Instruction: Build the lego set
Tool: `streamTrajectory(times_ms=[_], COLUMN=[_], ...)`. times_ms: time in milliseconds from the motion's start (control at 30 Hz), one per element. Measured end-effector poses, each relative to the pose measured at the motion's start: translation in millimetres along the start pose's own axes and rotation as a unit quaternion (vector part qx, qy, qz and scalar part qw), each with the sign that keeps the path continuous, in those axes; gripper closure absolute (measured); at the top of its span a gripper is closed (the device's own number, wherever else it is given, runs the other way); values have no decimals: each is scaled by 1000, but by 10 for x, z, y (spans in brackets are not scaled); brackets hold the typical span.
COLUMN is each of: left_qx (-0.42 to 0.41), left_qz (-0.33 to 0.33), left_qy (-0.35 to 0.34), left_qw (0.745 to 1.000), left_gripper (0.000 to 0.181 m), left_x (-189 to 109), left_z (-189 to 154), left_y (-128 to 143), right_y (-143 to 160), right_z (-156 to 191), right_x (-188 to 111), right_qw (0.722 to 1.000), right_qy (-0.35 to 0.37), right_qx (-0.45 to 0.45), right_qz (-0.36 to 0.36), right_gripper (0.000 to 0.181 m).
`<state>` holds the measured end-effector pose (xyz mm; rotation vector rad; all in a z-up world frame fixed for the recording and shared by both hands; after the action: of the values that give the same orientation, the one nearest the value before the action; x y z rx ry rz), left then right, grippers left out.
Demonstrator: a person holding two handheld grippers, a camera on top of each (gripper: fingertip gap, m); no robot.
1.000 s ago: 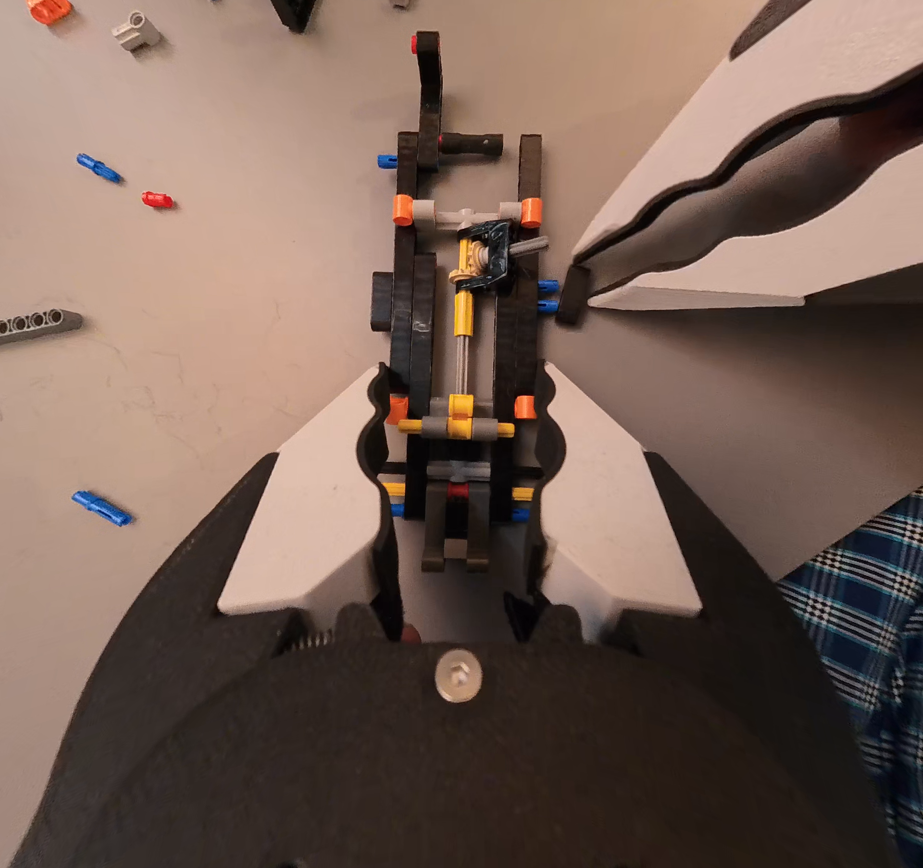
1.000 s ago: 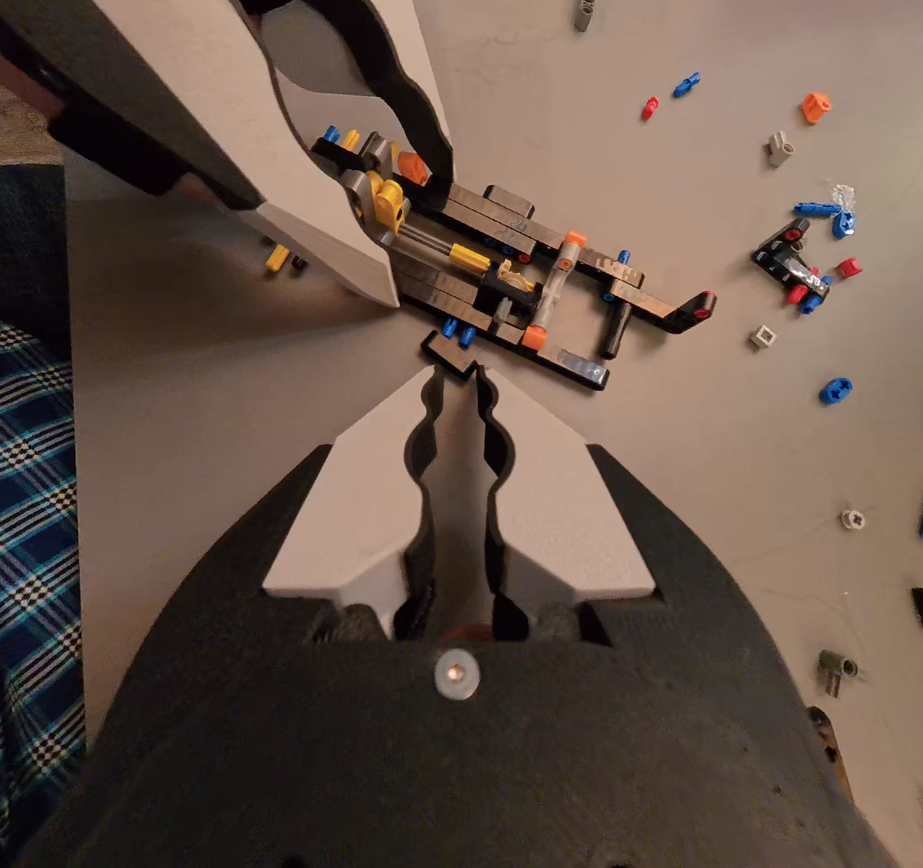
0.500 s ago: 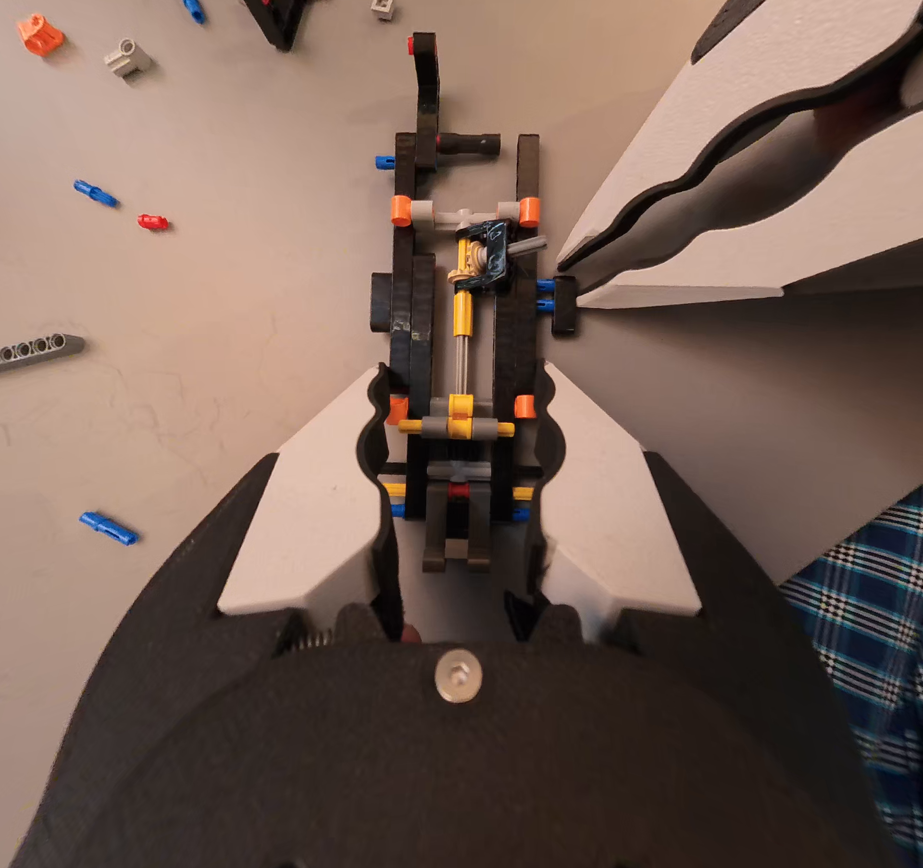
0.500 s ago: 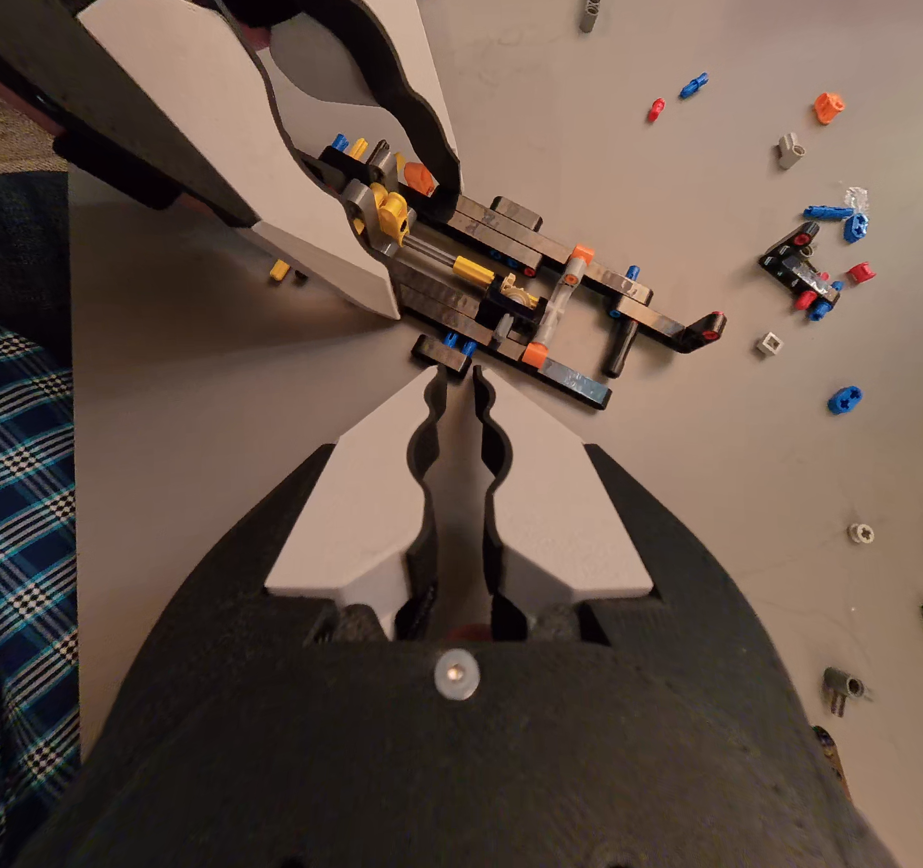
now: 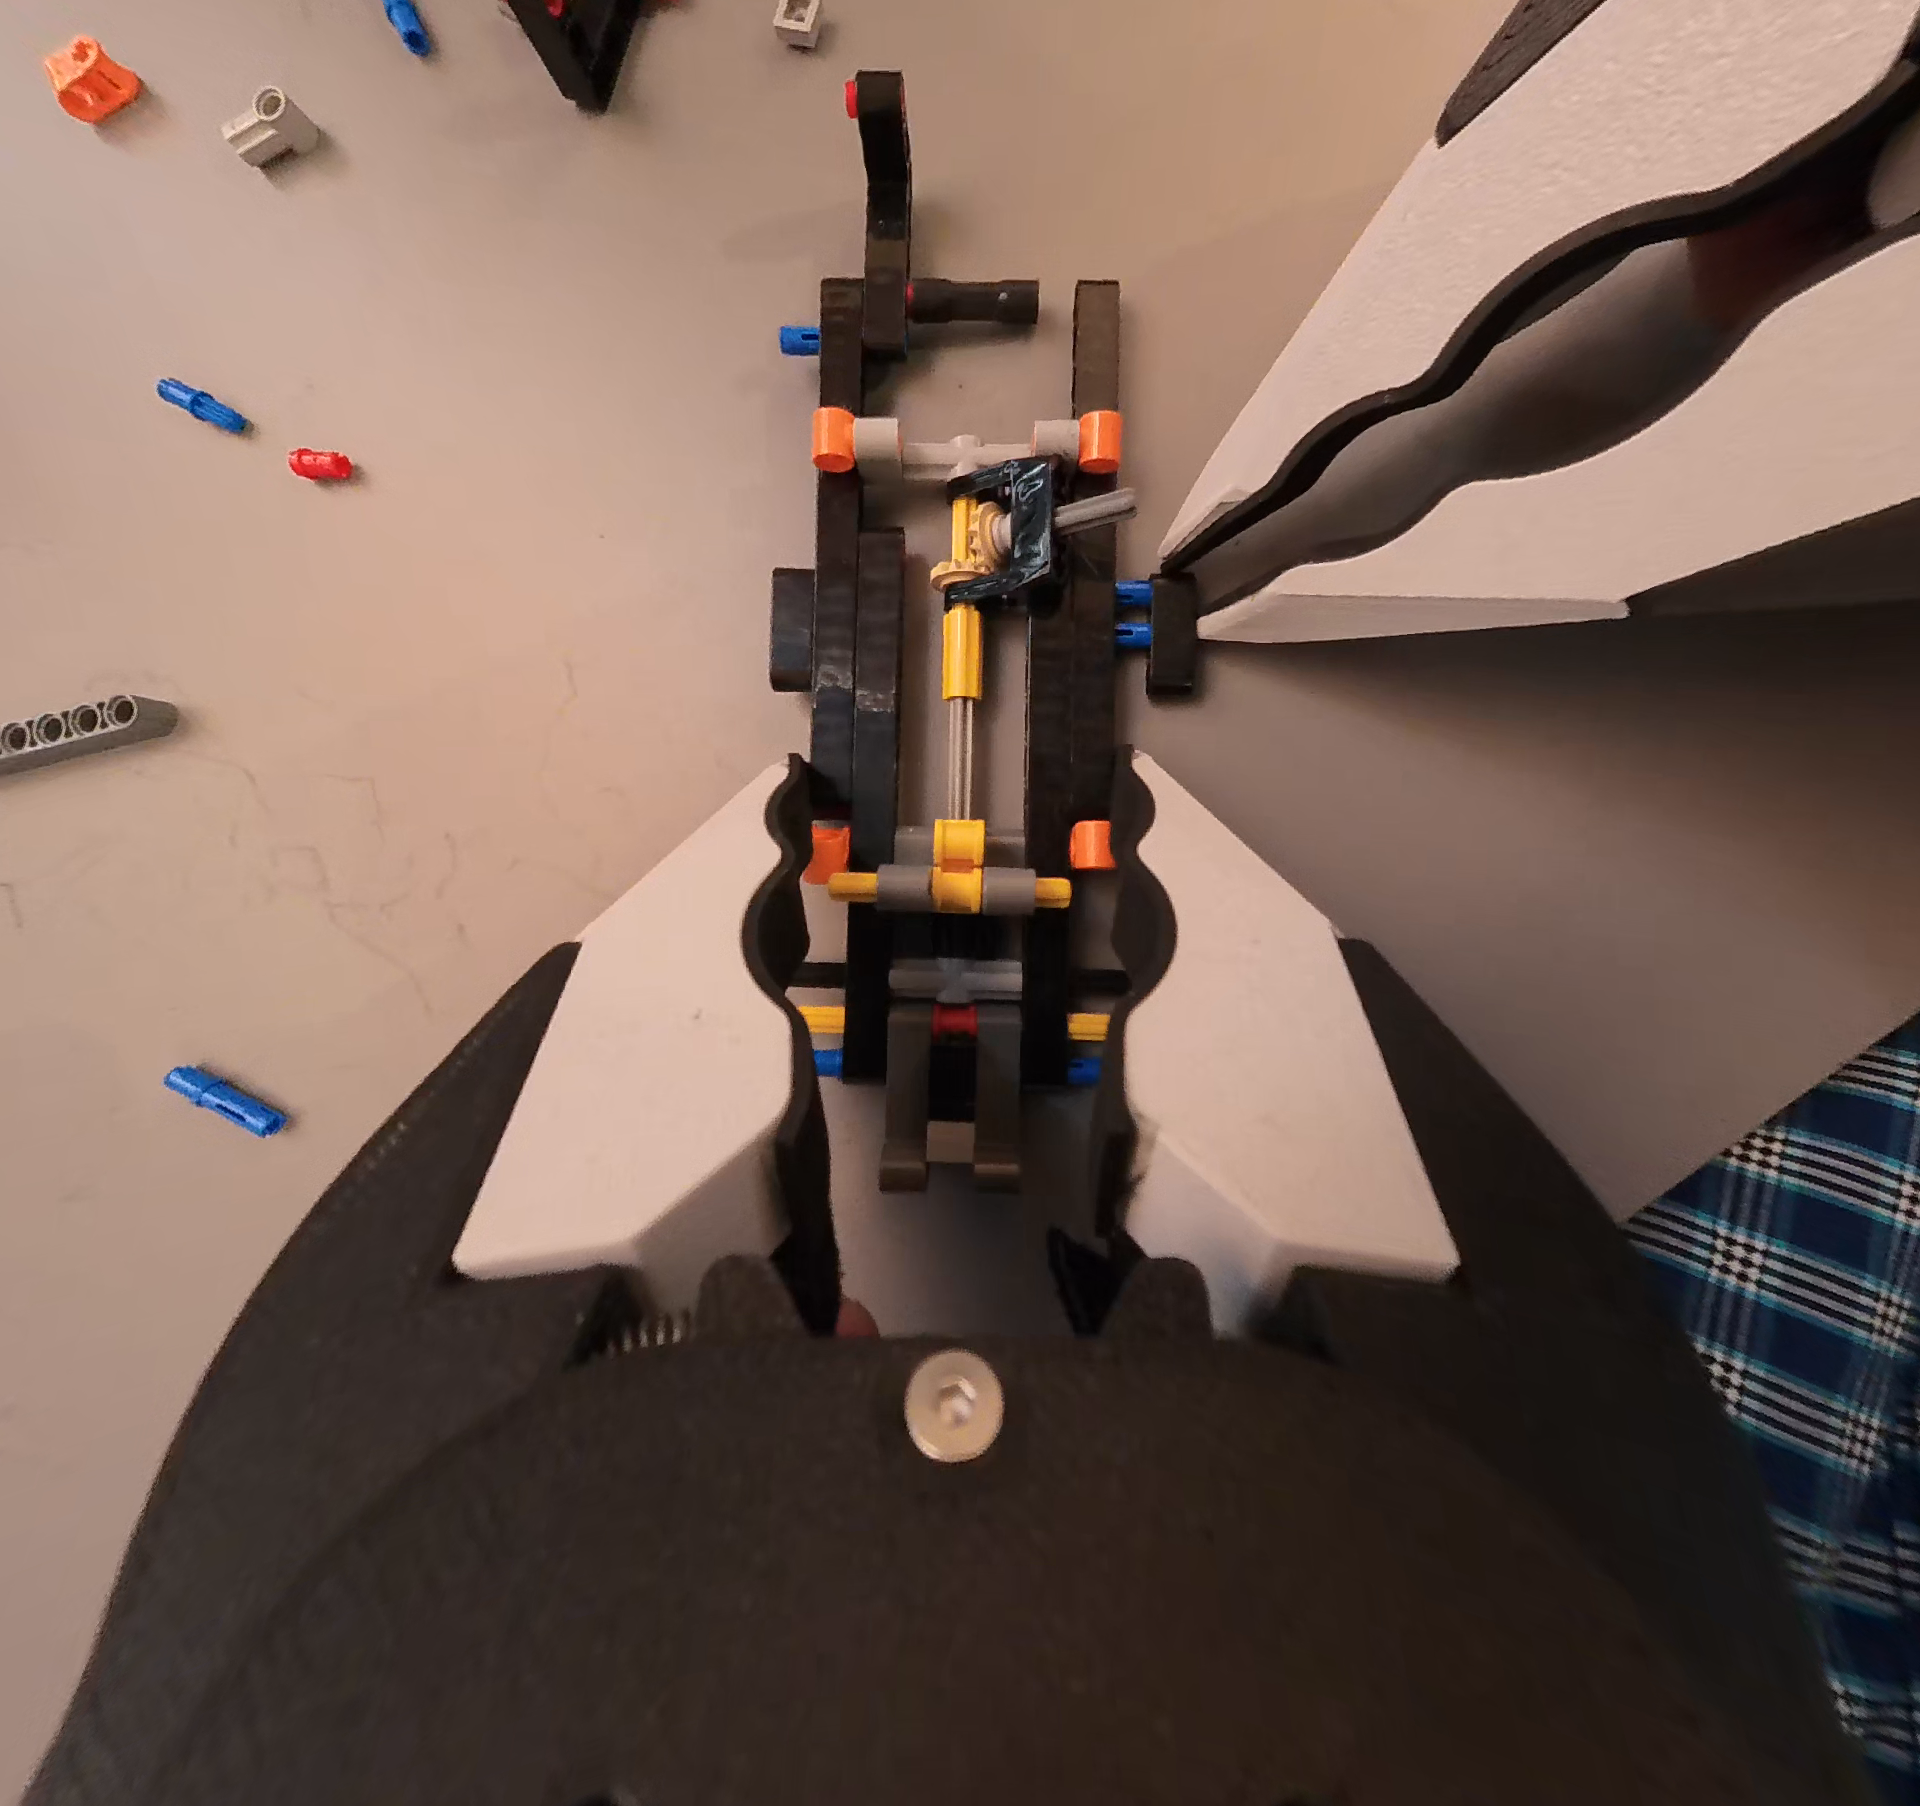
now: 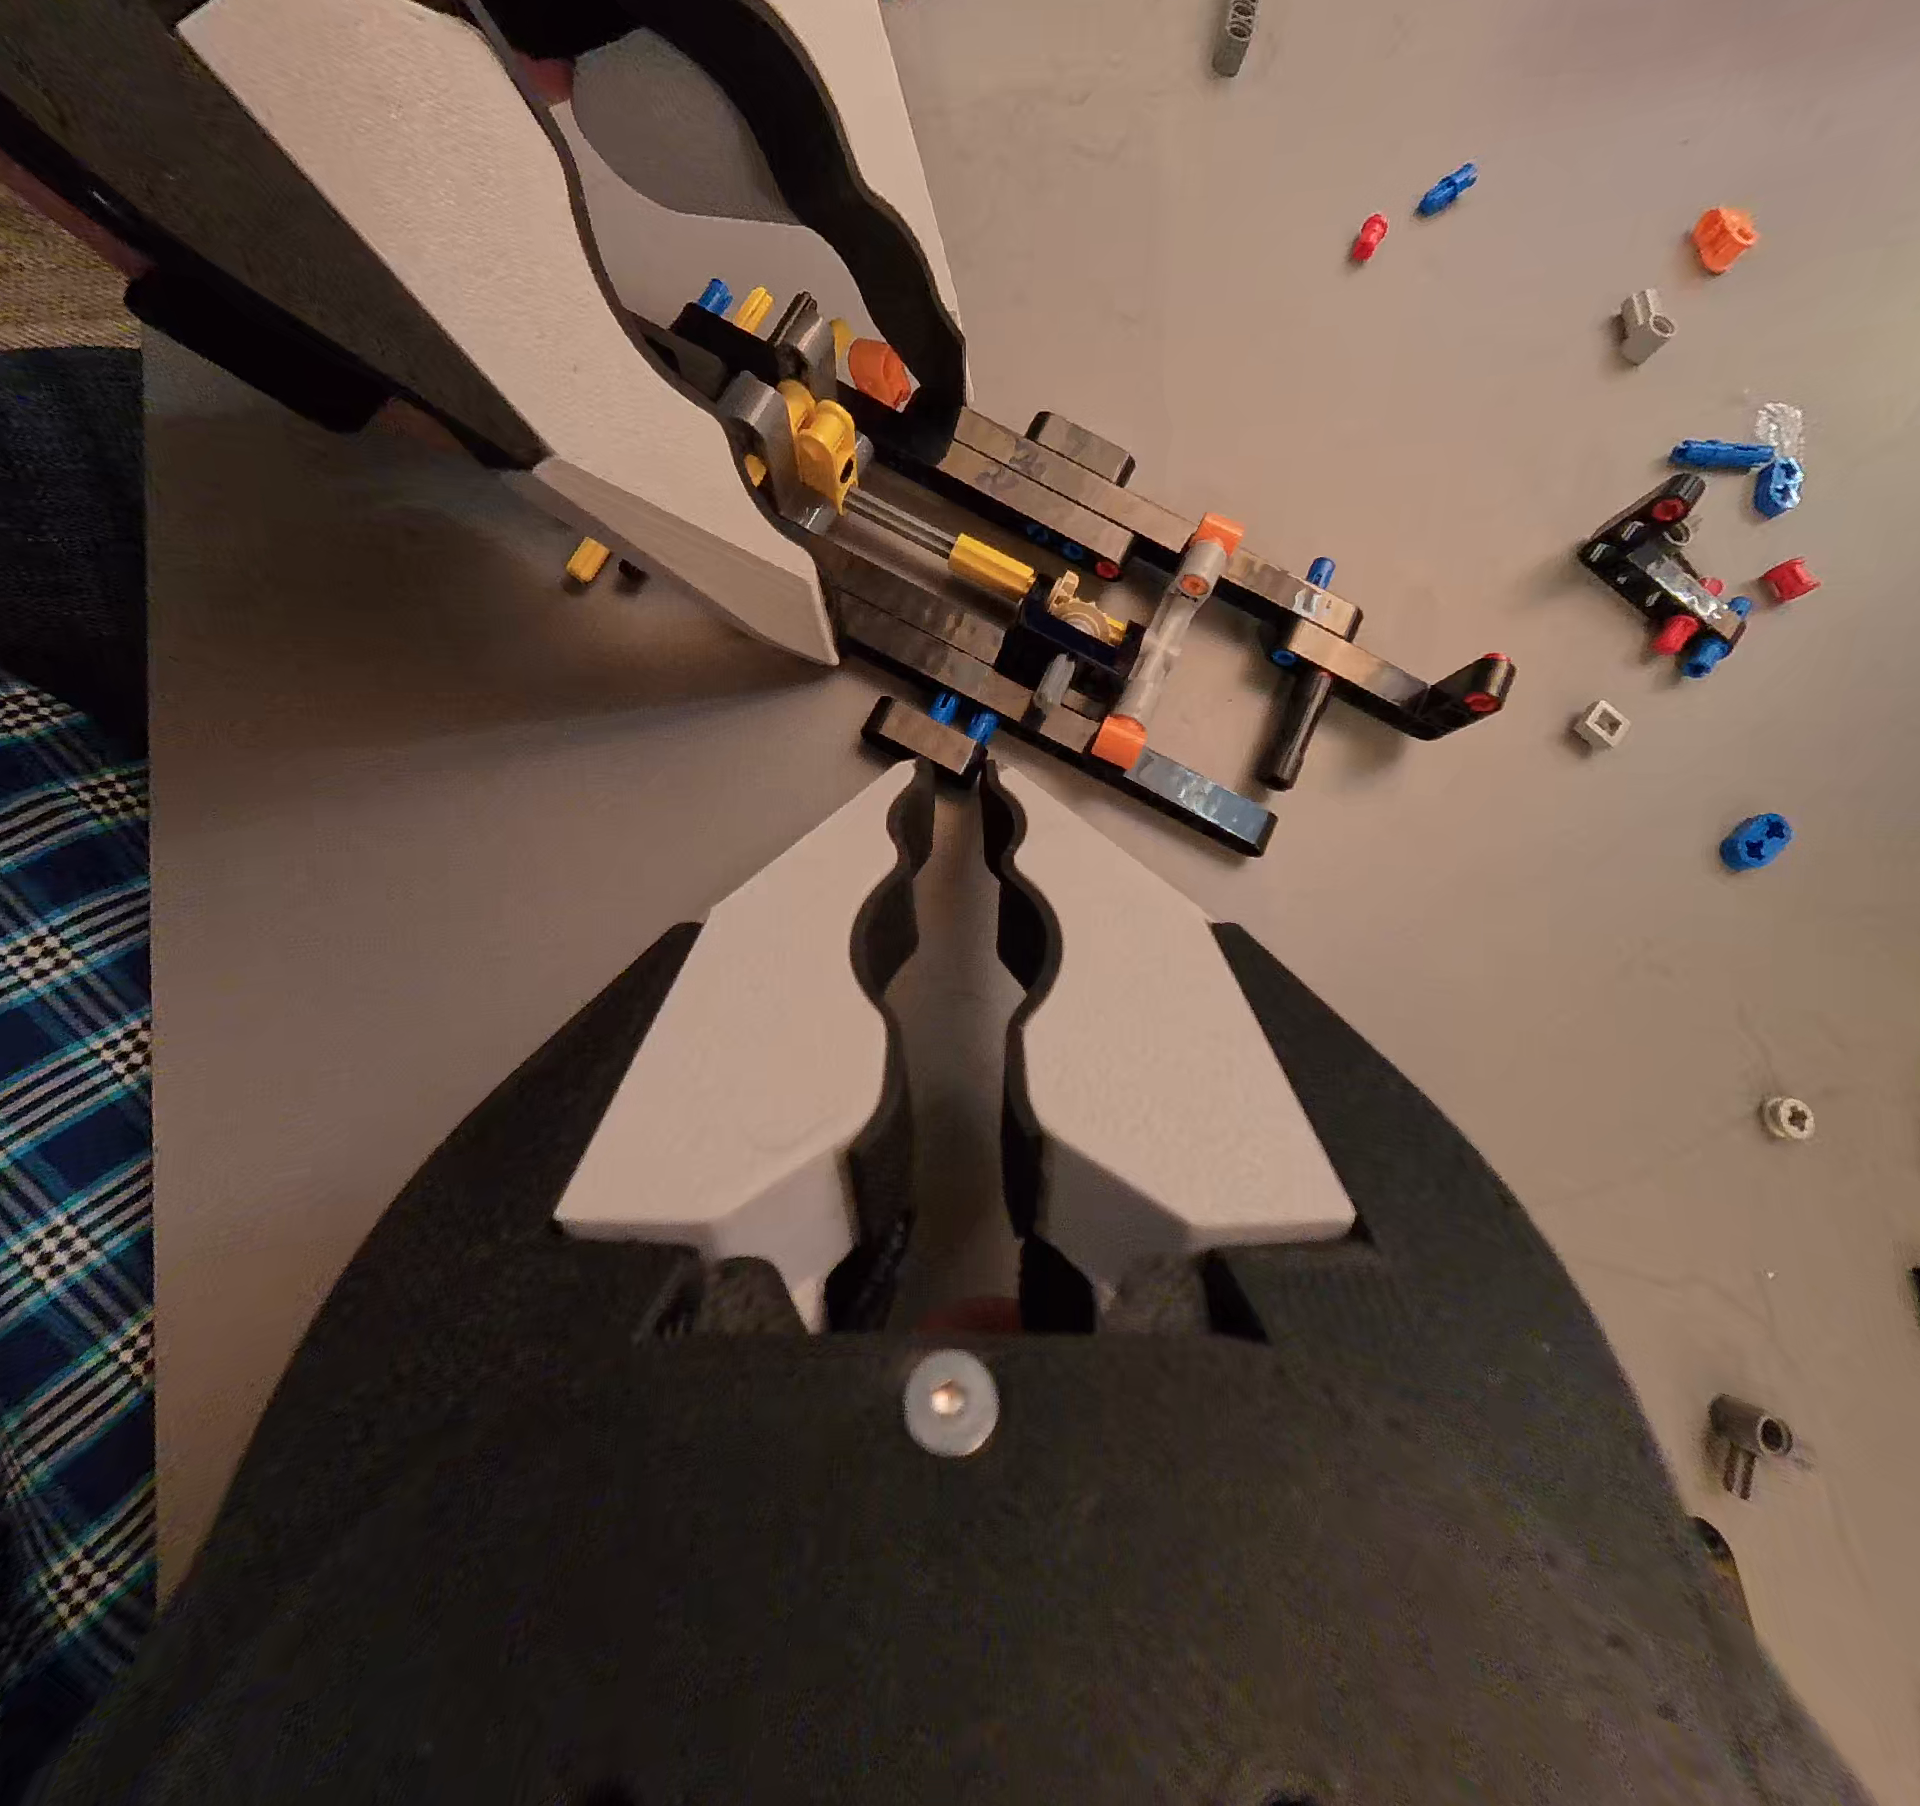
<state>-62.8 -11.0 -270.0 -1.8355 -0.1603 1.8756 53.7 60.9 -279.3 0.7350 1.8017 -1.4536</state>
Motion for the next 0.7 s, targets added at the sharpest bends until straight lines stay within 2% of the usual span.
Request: streamTrajectory(times_ms=[33, 700], left_qx=[1, 5], left_qz=[-1, -6], left_qy=[1, 6], left_qw=[1000, 1000], left_gripper=[125, 125], left_x=[0, 5], left_z=[2, 15], left_y=[1, 5], right_y=[-2, -42], right_z=[0, 35], right_x=[2, 30], right_qw=[1000, 1000], right_qy=[0, 5], right_qx=[1, -1], right_qz=[0, -1], right_gripper=[175, 175])
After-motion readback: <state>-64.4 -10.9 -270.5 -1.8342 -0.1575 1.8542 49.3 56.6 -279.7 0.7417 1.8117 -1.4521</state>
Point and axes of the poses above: each gripper's, where its closed fingertips meet, x out along the fingers, y out of its underside, z = x × y across the jaws, the point moved 9 cm from there along -x, back along the fingers, and after that the axes turned 11 degrees about z, right-handed, at the moved point
